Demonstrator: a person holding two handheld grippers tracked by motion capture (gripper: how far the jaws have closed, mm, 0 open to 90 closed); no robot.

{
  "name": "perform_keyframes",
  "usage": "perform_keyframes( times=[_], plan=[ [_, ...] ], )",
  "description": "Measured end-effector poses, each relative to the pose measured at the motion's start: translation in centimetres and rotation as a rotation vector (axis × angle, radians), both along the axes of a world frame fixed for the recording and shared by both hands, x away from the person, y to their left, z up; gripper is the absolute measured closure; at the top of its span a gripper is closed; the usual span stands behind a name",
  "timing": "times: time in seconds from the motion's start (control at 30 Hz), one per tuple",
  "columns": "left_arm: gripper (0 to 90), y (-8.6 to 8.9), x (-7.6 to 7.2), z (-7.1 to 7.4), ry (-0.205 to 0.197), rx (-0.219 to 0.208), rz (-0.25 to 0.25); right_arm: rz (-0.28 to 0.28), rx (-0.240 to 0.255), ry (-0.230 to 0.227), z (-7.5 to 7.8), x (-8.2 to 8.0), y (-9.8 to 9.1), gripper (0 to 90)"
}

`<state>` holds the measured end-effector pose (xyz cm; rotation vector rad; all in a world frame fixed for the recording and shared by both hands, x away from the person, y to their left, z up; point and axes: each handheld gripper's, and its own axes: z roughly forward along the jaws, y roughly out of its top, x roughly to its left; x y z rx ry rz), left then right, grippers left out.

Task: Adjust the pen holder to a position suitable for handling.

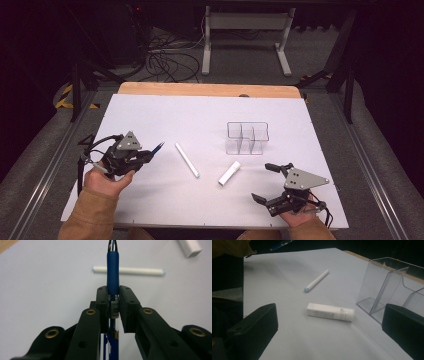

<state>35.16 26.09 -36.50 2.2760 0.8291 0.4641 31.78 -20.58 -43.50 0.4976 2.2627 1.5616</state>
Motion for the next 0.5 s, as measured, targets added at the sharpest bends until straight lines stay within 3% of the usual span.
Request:
perform_keyframes(
  times=[0.3,0.5],
  plan=[
    [79.2,-0.8,0.8,0.7,-0.013,-0.172,-0.077,-0.003,0.002,0.0,0.0,-0.1,-0.1,1.0],
    [79.2,-1.6,1.1,1.0,-0.049,-0.243,-0.11,0.0,0.003,0.001,0.0,-0.1,-0.1,1.0]
  ],
)
